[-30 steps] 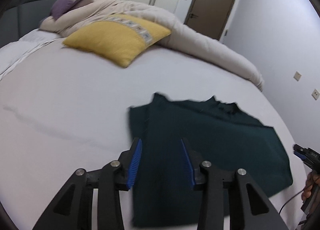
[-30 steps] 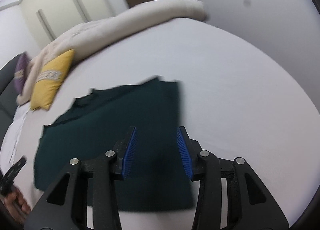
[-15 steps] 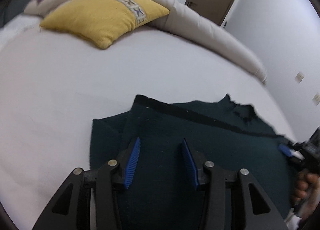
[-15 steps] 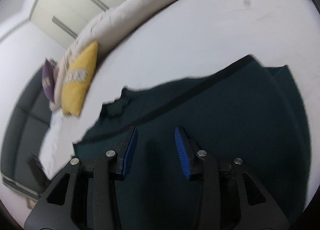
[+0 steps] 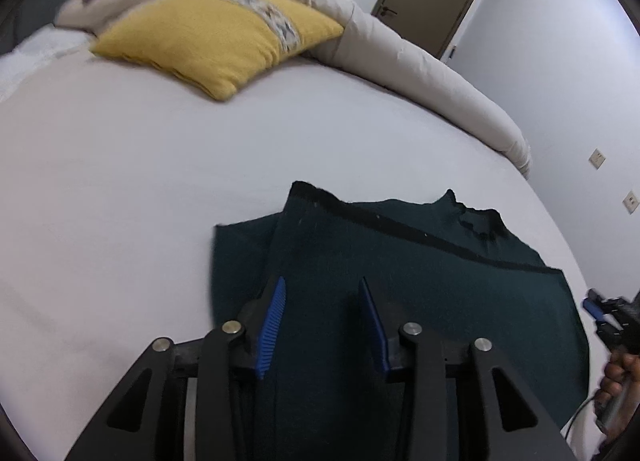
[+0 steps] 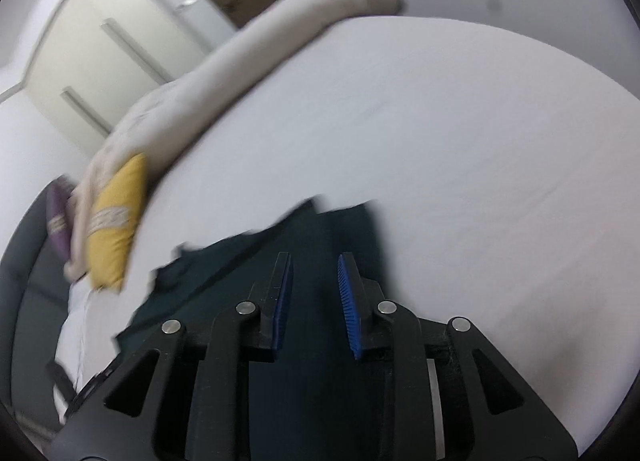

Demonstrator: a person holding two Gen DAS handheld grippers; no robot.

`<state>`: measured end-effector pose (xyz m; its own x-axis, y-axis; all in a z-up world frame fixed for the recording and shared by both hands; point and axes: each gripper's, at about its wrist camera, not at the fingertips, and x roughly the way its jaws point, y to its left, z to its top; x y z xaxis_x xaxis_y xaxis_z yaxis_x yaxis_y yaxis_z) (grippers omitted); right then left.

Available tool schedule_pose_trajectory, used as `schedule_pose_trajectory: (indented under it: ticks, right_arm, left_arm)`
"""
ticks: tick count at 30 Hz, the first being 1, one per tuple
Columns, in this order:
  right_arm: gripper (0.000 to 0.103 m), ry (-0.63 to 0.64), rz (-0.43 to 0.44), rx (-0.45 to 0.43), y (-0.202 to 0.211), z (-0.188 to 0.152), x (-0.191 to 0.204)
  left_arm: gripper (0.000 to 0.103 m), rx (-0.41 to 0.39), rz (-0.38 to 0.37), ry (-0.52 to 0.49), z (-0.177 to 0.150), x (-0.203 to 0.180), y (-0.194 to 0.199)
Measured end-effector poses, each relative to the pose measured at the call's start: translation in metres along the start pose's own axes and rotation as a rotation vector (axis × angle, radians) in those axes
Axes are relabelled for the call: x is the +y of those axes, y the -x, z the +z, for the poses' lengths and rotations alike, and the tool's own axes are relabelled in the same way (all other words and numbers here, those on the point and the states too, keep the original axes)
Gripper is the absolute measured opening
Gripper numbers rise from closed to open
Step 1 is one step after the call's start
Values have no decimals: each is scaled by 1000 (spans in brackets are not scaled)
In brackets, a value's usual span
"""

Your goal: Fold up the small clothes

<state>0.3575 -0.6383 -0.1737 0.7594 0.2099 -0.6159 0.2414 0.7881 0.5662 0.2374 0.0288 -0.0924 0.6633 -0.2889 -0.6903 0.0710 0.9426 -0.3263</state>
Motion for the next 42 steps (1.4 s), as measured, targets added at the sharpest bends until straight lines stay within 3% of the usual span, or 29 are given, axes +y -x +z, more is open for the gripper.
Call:
schedule_pose_trajectory:
  ticks: [3,6,9,10,12,13,14,16,21,25,28,35,38,42]
  right_arm:
    - [37,94,108,78,3,-36,44]
    - [38,186,200,196,-7,-82,78]
    - [38,221,193,279,-24,-113,83]
    - [38,204,168,295,-29,-117,78]
    - [38,123,189,288,-28,-114,66]
    - [39,105,198,268,-24,-110,64]
    - [41,105,204,246,-18,-105,64]
    - [48,95,226,227,-14,-98,66]
    - [50,73,294,265,-9,-90,75]
    - [50,40,363,327,-18,-97,87]
    - [50,10,412,356,-29,-103,93]
    - [50,-17,493,423,-56,-115,117]
    - [50,-1,496,454,-67,-123,132]
    - [50,11,486,482,-82,-131,146]
  left_arm:
    - [54,-11,-31,-16,-14,-12,23]
    - [55,-2,-1,-108,-34,-27,35]
    - [54,39,3,-107,-50,-17,32]
    - [46,47,-15,-74,-53,-8,34]
    - [42,28,-47,-21,-51,5,50]
    - [49,-2,-55,-1,-50,10,61]
    - [71,-35,-28,17,-49,16,70]
    - [87,-79,-13,90,-45,34,80]
    - [85,105,-170,299,-44,72,43]
    - [85,149,-236,325,-37,73,29]
    - [77,196,-308,368,-30,77,17]
    - [36,288,-369,425,-30,77,-5]
    - [23,307,-385,440,-32,80,-8]
    - [19,298,-404,439,-33,83,-6]
